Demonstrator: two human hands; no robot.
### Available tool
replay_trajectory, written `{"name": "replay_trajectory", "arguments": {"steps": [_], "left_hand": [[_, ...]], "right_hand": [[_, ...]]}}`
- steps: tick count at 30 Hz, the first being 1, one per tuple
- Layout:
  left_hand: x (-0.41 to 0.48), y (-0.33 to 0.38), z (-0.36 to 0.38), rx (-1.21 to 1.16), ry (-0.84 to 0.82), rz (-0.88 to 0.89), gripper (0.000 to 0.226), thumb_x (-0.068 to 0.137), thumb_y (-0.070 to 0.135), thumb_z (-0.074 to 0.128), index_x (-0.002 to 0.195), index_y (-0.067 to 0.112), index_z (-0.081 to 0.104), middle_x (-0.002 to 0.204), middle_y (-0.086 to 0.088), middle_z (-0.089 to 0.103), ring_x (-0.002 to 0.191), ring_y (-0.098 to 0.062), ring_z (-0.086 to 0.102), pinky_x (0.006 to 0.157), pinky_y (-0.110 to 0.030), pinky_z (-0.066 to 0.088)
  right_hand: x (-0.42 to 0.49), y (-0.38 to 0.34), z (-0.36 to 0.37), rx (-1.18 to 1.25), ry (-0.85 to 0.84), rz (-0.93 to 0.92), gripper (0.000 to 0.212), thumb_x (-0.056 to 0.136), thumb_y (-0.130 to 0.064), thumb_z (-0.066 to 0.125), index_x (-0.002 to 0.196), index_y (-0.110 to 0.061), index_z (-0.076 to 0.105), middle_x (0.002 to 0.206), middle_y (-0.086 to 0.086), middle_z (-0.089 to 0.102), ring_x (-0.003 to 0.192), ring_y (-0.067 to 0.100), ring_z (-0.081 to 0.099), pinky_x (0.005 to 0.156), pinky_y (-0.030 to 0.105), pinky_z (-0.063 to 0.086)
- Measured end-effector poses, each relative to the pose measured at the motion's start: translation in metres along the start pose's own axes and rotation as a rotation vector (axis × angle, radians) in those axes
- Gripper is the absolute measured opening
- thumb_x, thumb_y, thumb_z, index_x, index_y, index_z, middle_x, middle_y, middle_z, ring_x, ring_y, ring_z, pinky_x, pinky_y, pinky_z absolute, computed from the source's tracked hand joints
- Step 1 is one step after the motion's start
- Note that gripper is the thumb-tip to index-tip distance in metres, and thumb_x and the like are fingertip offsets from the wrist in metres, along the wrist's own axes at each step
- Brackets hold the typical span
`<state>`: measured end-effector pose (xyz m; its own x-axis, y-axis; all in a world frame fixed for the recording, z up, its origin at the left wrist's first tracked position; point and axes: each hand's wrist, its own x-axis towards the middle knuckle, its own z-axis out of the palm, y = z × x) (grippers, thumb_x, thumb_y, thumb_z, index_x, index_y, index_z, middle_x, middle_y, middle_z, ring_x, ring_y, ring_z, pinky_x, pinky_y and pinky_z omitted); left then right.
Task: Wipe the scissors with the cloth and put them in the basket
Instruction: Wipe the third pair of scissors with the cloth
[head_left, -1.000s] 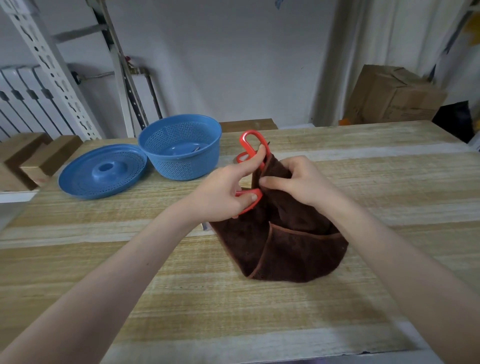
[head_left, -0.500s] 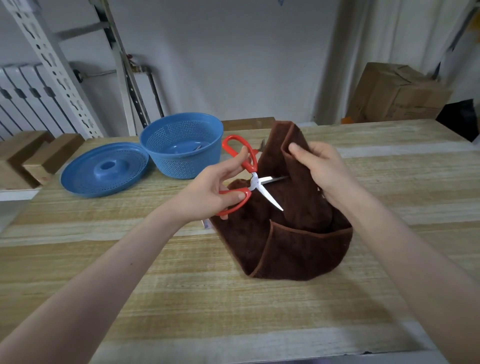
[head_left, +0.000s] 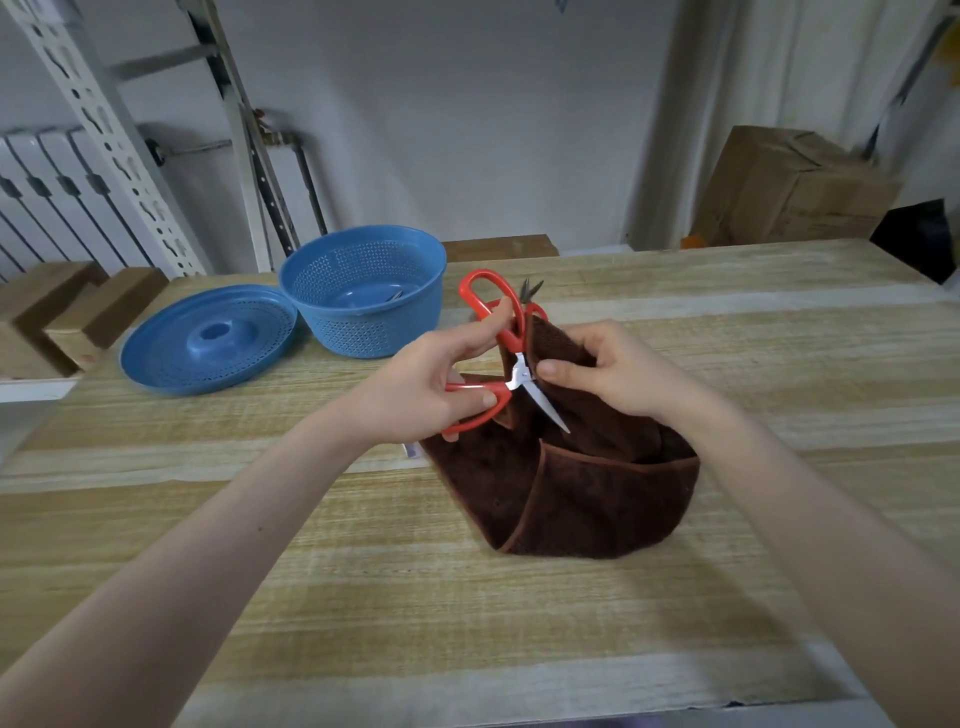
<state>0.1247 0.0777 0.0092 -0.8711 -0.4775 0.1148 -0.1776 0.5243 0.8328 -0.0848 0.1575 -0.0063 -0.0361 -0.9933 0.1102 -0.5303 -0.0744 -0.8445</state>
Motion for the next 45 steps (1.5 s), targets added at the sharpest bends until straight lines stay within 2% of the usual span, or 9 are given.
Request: {"name": "replay_trajectory", "arguments": {"steps": [3, 7, 10, 17, 20, 23, 30, 36, 45], "left_hand": [[-0.001, -0.001, 0.002, 0.06, -0.011, 0.005, 0.078, 0.088, -0.01, 0.058, 0.152, 0.013, 0.02, 0.155, 0.002, 0.032, 0.124, 0.011, 0.032, 0.081, -0.006, 0.046], [0.001, 0.003, 0.009, 0.125, -0.023, -0.009, 0.08, 0.089, -0.009, 0.056, 0.153, 0.02, 0.018, 0.154, 0.007, 0.031, 0.045, -0.001, 0.037, 0.051, -0.009, 0.041], [0.0, -0.001, 0.009, 0.048, -0.018, -0.016, 0.079, 0.089, -0.012, 0.055, 0.153, 0.015, 0.018, 0.154, 0.004, 0.03, 0.079, 0.03, 0.028, 0.056, -0.006, 0.042], [-0.003, -0.002, 0.007, 0.04, 0.004, -0.047, 0.079, 0.089, -0.009, 0.058, 0.153, 0.016, 0.019, 0.154, 0.007, 0.032, 0.127, -0.012, 0.042, 0.079, -0.013, 0.05], [-0.001, 0.003, 0.013, 0.042, 0.0, -0.042, 0.08, 0.09, -0.011, 0.055, 0.153, 0.018, 0.017, 0.152, 0.009, 0.029, 0.067, -0.003, 0.062, 0.059, -0.009, 0.047], [0.002, 0.001, 0.016, 0.067, 0.001, -0.041, 0.081, 0.089, -0.01, 0.055, 0.153, 0.02, 0.017, 0.152, 0.009, 0.029, 0.048, 0.003, 0.034, 0.052, -0.013, 0.047], [-0.006, -0.01, 0.004, -0.053, 0.08, -0.038, 0.081, 0.089, -0.011, 0.057, 0.154, 0.016, 0.017, 0.153, 0.006, 0.034, 0.14, -0.013, 0.03, 0.09, -0.019, 0.05], [-0.013, -0.008, 0.012, -0.185, 0.281, -0.045, 0.086, 0.09, -0.009, 0.056, 0.152, 0.036, 0.015, 0.148, 0.023, 0.037, 0.088, -0.011, 0.046, 0.077, -0.061, 0.054], [-0.003, -0.018, 0.029, -0.061, 0.257, -0.018, 0.088, 0.088, -0.009, 0.056, 0.151, 0.036, 0.013, 0.117, 0.046, 0.05, 0.069, -0.002, 0.047, 0.065, -0.055, 0.057]], "right_hand": [[0.001, 0.008, -0.002, 0.113, -0.043, 0.065, 0.005, 0.089, -0.014, 0.065, 0.086, -0.013, 0.068, 0.077, -0.008, 0.069, 0.073, 0.007, 0.066, 0.074, 0.028, 0.051], [0.007, 0.003, 0.005, -0.077, -0.049, -0.032, 0.009, 0.091, -0.019, 0.067, 0.097, -0.025, 0.07, 0.098, -0.01, 0.072, 0.098, 0.01, 0.066, 0.092, 0.031, 0.049], [0.007, 0.002, 0.006, -0.03, -0.051, -0.023, 0.009, 0.091, -0.019, 0.067, 0.094, -0.027, 0.069, 0.095, -0.01, 0.072, 0.095, 0.01, 0.067, 0.091, 0.031, 0.05], [0.002, 0.01, -0.002, 0.113, -0.091, 0.06, 0.013, 0.091, -0.012, 0.064, 0.083, -0.022, 0.067, 0.072, -0.017, 0.071, 0.071, -0.003, 0.065, 0.071, 0.018, 0.047], [0.001, 0.006, -0.003, 0.073, -0.06, 0.024, 0.011, 0.089, -0.014, 0.067, 0.083, -0.023, 0.068, 0.073, -0.015, 0.071, 0.073, 0.0, 0.067, 0.072, 0.021, 0.051], [0.003, 0.0, 0.005, 0.005, -0.046, -0.039, 0.015, 0.089, -0.015, 0.068, 0.081, -0.027, 0.067, 0.071, -0.021, 0.07, 0.072, -0.005, 0.065, 0.071, 0.012, 0.049], [0.0, 0.012, 0.005, 0.318, 0.147, 0.158, 0.01, 0.094, -0.017, 0.06, 0.091, -0.017, 0.07, 0.072, -0.009, 0.073, 0.069, 0.007, 0.07, 0.065, 0.021, 0.055], [-0.002, 0.021, 0.018, 1.216, 0.649, 0.55, 0.043, 0.1, -0.044, 0.044, 0.107, -0.01, 0.07, 0.101, 0.012, 0.074, 0.091, 0.028, 0.071, 0.074, 0.038, 0.056], [-0.013, -0.01, 0.048, 1.316, 0.386, 0.481, 0.048, 0.096, -0.047, 0.048, 0.098, -0.007, 0.073, 0.088, 0.017, 0.074, 0.07, 0.029, 0.072, 0.064, 0.034, 0.057]]}}
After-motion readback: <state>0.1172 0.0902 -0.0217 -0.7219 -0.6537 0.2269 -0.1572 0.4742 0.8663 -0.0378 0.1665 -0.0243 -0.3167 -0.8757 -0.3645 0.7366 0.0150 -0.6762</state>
